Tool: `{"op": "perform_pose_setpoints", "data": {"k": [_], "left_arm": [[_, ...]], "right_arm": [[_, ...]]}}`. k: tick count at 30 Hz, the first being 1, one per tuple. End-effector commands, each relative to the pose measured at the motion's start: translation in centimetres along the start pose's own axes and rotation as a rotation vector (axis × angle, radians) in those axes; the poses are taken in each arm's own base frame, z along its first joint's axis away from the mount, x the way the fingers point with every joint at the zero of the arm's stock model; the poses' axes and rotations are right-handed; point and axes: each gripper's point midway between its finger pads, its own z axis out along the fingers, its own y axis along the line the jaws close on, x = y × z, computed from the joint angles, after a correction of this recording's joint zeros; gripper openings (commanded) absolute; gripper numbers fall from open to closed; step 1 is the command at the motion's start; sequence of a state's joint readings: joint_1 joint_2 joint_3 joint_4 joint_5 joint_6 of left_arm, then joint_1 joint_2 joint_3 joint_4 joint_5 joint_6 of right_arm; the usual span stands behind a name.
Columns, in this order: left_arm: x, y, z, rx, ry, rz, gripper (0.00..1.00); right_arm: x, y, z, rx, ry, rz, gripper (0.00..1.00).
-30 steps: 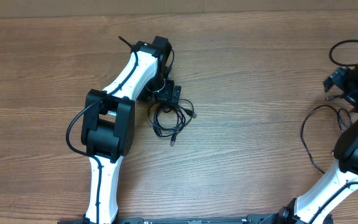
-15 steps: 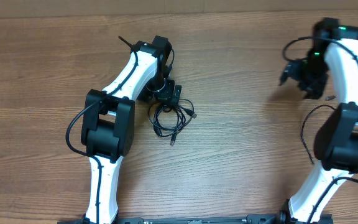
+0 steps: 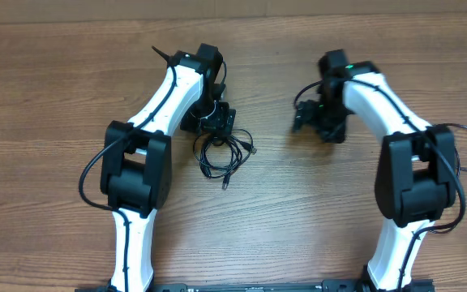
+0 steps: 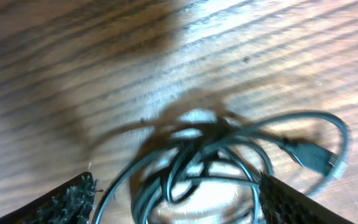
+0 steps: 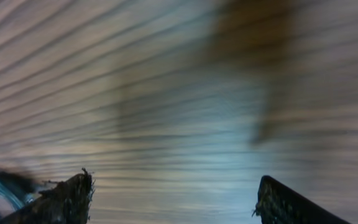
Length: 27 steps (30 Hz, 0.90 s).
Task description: Untangle cables
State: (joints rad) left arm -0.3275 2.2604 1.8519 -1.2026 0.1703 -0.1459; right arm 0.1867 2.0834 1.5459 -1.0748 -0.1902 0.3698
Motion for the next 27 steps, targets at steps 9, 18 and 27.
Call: {"op": "perform_pose_setpoints", "data": {"k": [9,18,27], "left_arm": [[0.4,6.8,-2.3,-0.102,-0.035,-0.246,0.88],[0.3,3.8,-2.7,0.375,-0.052,-0.026,0.86],[0.5,4.9,-1.9,0.25,-0.041,0.015,0.76]], "right_arm": [[3.7,10.1,2.5,-0.13,-0.043,-0.234,0.82],[6.3,16.5,3.2,-0.212,-0.103,-0.288,0.78],[8.2,19.4,3.7,-0.214,-0.147,-0.348,0.59]]}}
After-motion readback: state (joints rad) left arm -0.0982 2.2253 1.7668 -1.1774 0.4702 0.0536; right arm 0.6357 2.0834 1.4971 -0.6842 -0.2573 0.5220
